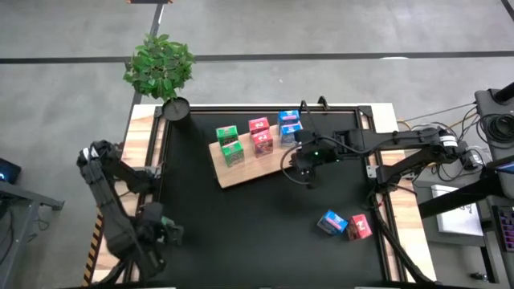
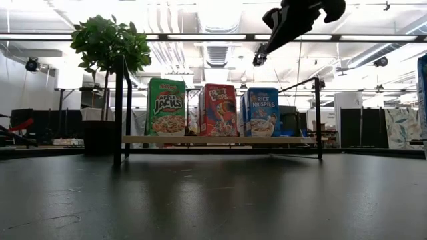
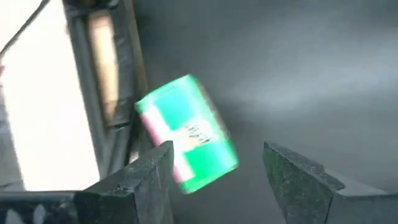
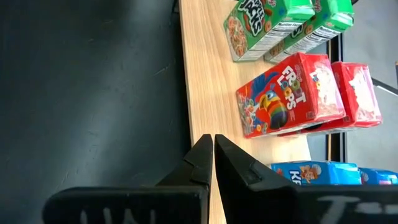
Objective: Stack cereal on shelf
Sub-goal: Align the green cereal box with the other green cereal box on the shelf
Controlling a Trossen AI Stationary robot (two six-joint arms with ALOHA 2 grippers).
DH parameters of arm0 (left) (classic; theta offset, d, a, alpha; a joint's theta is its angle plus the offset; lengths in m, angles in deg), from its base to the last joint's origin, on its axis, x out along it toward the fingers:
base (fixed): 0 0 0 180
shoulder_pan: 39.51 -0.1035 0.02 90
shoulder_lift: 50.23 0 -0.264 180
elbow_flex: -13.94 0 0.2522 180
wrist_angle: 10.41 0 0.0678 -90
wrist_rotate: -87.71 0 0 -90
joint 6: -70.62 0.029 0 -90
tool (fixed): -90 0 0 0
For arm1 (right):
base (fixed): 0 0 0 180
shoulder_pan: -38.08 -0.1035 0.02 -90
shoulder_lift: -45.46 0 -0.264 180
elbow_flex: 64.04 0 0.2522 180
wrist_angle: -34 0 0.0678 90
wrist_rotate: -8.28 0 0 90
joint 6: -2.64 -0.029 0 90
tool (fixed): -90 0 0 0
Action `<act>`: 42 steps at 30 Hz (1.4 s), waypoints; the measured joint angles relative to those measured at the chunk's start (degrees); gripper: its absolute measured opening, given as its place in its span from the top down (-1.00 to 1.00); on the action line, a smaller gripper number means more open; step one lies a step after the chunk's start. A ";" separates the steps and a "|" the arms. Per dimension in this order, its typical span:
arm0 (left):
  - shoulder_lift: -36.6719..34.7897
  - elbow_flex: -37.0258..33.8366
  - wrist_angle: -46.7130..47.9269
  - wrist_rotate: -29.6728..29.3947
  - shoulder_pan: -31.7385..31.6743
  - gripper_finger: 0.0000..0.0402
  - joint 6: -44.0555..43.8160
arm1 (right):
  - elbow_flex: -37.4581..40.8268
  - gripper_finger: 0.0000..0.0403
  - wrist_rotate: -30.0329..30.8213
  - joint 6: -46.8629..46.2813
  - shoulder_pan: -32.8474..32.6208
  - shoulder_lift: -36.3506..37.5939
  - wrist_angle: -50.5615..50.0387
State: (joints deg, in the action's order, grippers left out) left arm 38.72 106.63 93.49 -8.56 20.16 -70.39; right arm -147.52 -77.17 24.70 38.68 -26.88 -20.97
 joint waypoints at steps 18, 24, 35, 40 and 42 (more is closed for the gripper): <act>0.70 -7.53 -2.88 1.35 1.85 -0.32 0.82 | 0.57 0.96 -0.20 -1.53 0.00 -0.07 -0.03; 0.97 -9.76 -4.64 7.67 2.84 -0.32 0.94 | 0.79 0.96 -0.24 -1.53 0.00 -0.09 0.03; 5.56 -7.65 -5.67 7.71 3.31 0.04 3.45 | 1.02 0.96 -0.22 -2.04 0.00 -0.09 0.21; 6.47 -6.48 -5.56 2.58 3.27 0.18 3.84 | 1.41 0.95 -0.23 -2.80 0.00 -0.09 0.18; 6.51 -5.24 -5.66 -6.35 2.62 0.21 5.38 | 1.49 0.95 -0.22 -2.78 0.00 -0.09 0.17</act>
State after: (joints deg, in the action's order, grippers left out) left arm 45.23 101.39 87.83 -14.91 22.78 -65.01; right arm -146.03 -77.38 21.93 38.68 -26.97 -20.80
